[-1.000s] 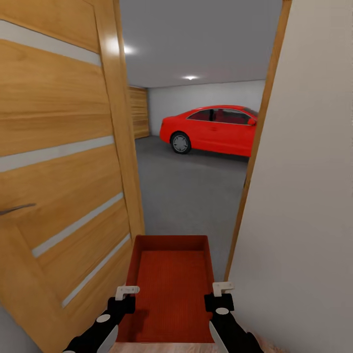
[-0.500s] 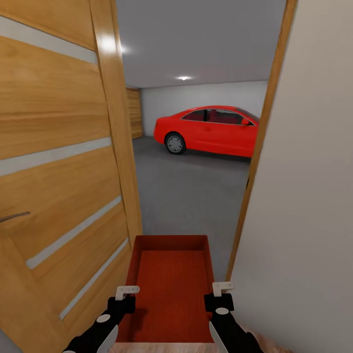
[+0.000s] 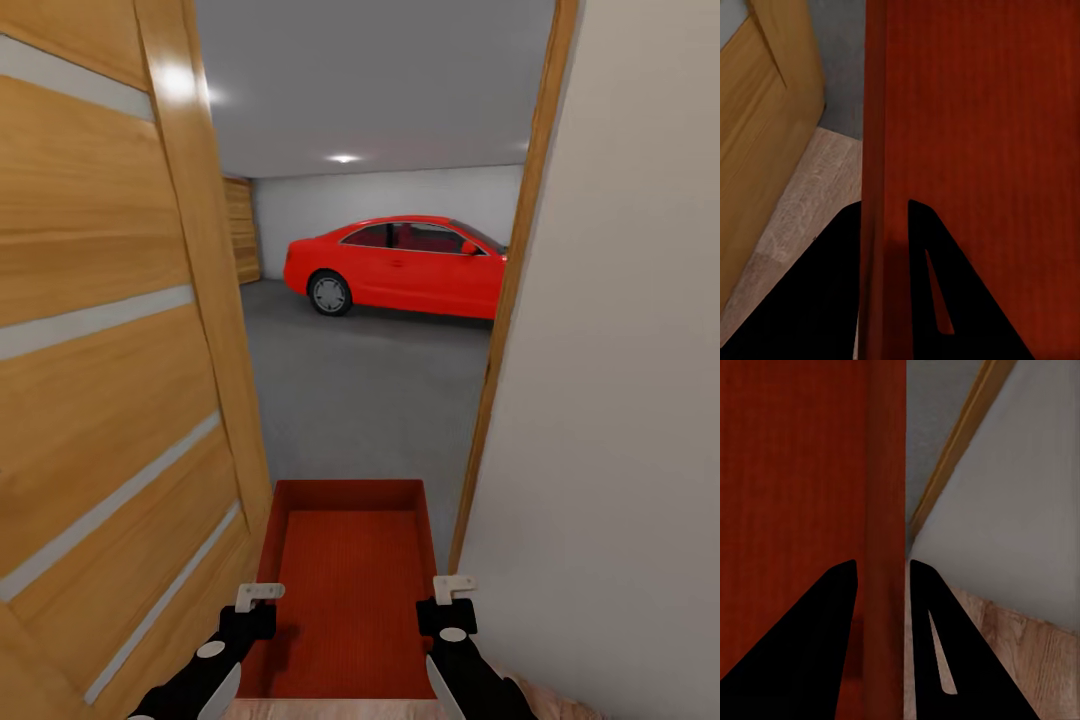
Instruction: Move the two storage containers from the living room to the garage. In the garage, place one container on the floor and stack the other container on top of it (either order is fine).
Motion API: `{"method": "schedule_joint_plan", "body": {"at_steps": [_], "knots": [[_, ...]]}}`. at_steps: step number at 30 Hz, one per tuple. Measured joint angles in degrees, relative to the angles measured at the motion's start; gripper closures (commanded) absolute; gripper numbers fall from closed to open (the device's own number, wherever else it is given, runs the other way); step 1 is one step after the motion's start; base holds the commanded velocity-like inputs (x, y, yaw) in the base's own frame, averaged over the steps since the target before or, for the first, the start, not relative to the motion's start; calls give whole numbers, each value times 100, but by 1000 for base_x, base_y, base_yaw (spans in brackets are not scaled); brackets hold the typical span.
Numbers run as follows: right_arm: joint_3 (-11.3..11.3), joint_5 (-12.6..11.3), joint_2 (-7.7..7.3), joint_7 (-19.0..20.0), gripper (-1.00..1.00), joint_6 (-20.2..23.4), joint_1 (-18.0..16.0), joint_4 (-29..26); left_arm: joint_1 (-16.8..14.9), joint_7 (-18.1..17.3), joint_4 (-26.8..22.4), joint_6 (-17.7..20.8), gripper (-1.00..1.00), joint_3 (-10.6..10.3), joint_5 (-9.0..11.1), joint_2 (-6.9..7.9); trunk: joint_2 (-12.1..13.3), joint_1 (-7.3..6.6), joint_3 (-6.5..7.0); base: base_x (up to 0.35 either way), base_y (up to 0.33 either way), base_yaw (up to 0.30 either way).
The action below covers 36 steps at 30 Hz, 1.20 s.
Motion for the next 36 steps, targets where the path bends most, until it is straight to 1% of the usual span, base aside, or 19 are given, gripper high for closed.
{"method": "schedule_joint_plan", "body": {"at_steps": [9,15,19,23,29,36], "knots": [[1,-2,-1,1,100,1,0,1,0,-1,-1,1,100,1,-2,0,0,-1,0,235,225,-17],[1,-1,-1,0,100,2,0,0,2,0,-1,-1,100,-1,2,0,0,1,0,86,82,-24],[-3,5,0,5,100,0,0,0,2,-1,1,-2,100,4,2,0,0,1,2,43,74,-176],[-4,7,-1,10,100,1,1,0,2,-2,2,-2,100,7,-1,-1,0,0,3,108,223,-188],[-1,1,-1,5,100,1,0,1,2,-1,-1,-1,100,4,-3,0,0,0,4,151,242,-49],[-4,8,1,8,100,-1,0,-1,2,-1,1,-3,100,5,3,0,0,1,10,51,63,-159]]}}
